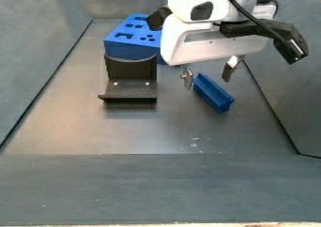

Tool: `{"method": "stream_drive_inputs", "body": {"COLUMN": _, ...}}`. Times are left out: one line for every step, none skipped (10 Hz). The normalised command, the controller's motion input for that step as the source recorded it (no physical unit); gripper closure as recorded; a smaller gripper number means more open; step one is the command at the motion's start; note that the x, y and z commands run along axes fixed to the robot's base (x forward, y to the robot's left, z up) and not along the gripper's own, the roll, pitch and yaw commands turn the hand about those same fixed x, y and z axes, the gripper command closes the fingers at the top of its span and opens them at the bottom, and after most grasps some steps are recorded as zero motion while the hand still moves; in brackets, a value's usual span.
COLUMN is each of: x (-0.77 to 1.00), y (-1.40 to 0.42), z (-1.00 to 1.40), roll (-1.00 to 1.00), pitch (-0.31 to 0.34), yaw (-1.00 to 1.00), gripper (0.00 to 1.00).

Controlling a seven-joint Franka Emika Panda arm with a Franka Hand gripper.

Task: Pick up the star object. Move up. Place the star object on the fixture. Regrasp the star object. Move to above the board. Insert the star object.
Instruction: Pick up the star object.

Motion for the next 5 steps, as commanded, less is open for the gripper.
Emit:
{"method": "stream_drive_inputs", "body": {"x": -0.40, "y": 0.00, "z": -0.65, "roll": 0.49, "pitch": -0.243, "yaw": 0.00, "gripper": 0.00}}
{"method": "stream_drive_inputs", "body": {"x": -0.29, "y": 0.00, "z": -0.61, "roll": 0.41, "pitch": -0.226, "yaw": 0.00, "gripper": 0.00}}
{"method": "stream_drive_inputs", "body": {"x": -0.13, "y": 0.00, "z": -0.52, "roll": 0.21, "pitch": -0.263, "yaw": 0.00, "gripper": 0.00}}
{"method": "stream_drive_inputs", "body": {"x": 0.00, "y": 0.00, "z": -0.02, "roll": 0.00, "pitch": 0.000, "yaw": 0.00, "gripper": 0.00}}
{"method": "stream_drive_inputs", "body": {"x": 0.00, "y": 0.00, "z": 0.00, "roll": 0.00, "pitch": 0.000, "yaw": 0.01, "gripper": 0.00}}
